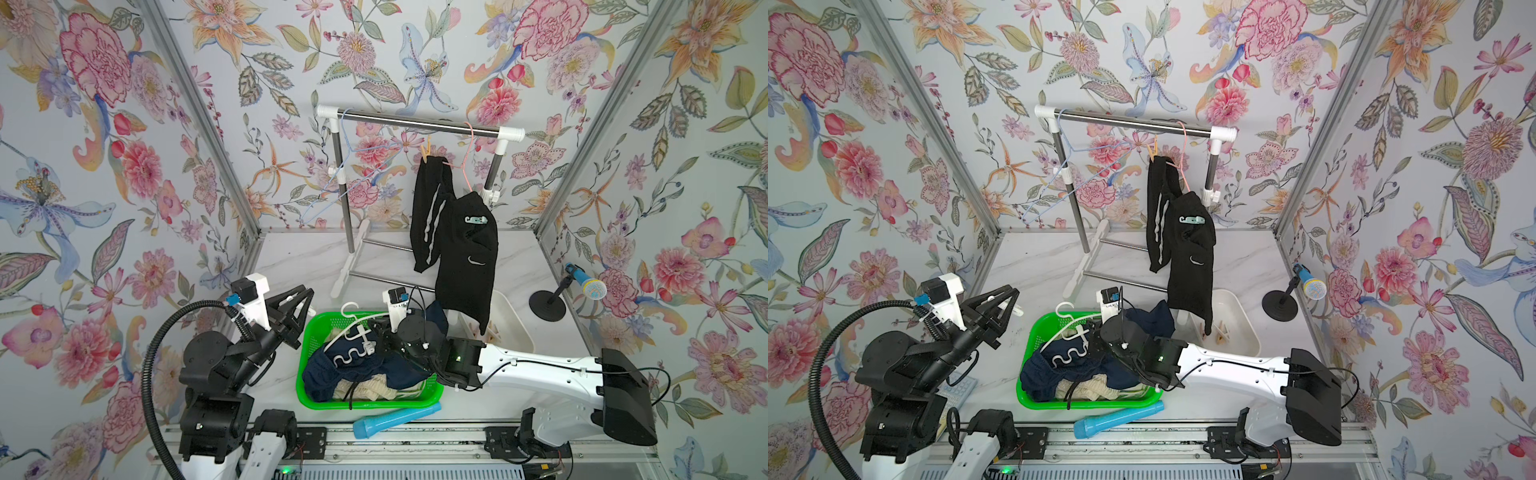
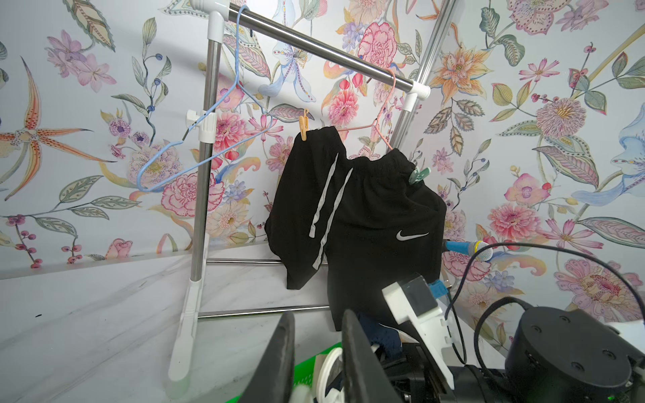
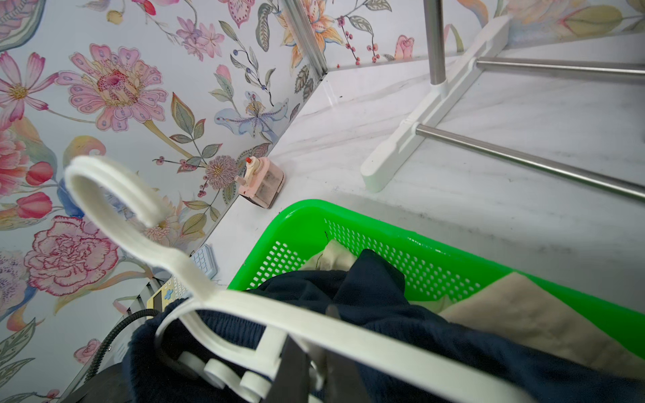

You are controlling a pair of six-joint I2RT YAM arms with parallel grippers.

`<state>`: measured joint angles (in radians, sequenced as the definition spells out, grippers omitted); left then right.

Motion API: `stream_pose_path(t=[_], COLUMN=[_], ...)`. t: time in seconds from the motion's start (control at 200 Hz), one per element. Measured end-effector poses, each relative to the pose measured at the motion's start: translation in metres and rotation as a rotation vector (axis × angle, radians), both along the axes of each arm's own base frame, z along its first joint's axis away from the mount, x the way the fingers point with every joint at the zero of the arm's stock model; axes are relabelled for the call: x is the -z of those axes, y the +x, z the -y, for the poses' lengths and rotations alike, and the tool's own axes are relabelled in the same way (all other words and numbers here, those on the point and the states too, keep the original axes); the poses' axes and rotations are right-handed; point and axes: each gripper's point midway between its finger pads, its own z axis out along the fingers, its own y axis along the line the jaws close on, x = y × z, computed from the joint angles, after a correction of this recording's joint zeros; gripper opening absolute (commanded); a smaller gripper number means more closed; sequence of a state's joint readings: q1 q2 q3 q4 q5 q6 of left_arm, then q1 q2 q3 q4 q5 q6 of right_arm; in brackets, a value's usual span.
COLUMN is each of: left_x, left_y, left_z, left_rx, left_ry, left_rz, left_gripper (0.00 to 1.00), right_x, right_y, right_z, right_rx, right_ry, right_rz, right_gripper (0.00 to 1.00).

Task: Remove the clothespins securing shorts to the hanger
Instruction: Place the hanger in the basket.

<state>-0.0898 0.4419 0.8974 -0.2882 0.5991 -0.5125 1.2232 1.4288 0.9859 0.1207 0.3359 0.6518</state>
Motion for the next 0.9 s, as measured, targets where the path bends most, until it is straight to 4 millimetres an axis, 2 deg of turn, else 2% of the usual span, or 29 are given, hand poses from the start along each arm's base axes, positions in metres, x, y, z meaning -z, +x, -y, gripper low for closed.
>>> stream_pose_path(t=[0.25, 0.325, 0.4, 0.47, 0.615, 0.901], left_x=[0.007, 0.016, 0.027, 0.033, 0.045, 0.066], left_y=[0.003, 0.005, 0.007, 0.008, 0.01, 0.016], left_z=[0.006, 0.009, 0.011, 0.012, 0.014, 0.017], left_rx=[0.036, 0.056, 0.072, 0.081, 0.09, 0.106], left_ry=[-0.006, -0.015, -0.028, -0.041, -0.078, -0.168], left_rz=[-0.021, -0.048, -0.085, -0.109, -0.146, -0.212], left_gripper=[0.0, 0.0, 0.0, 0.0, 0.0, 0.0], right_x=[0.039, 0.049, 0.05, 0.043, 0.013, -0.025], right_y=[-0.011, -0.018, -0.025, -0.033, -0.038, -0.058], right_z=[0.005, 0.008, 0.013, 0.018, 0.027, 0.031], right_rx=[-0.043, -0.08, -0.115, -0.151, -0.188, -0.278], right_ry=[-0.068, -0.101, -0.116, -0.112, -0.075, -0.084], right_rz=[-0.091, -0.099, -0.093, -0.071, 0.004, 0.191], right_gripper=[0.35, 0.41, 0.43, 0.46, 0.46, 0.47])
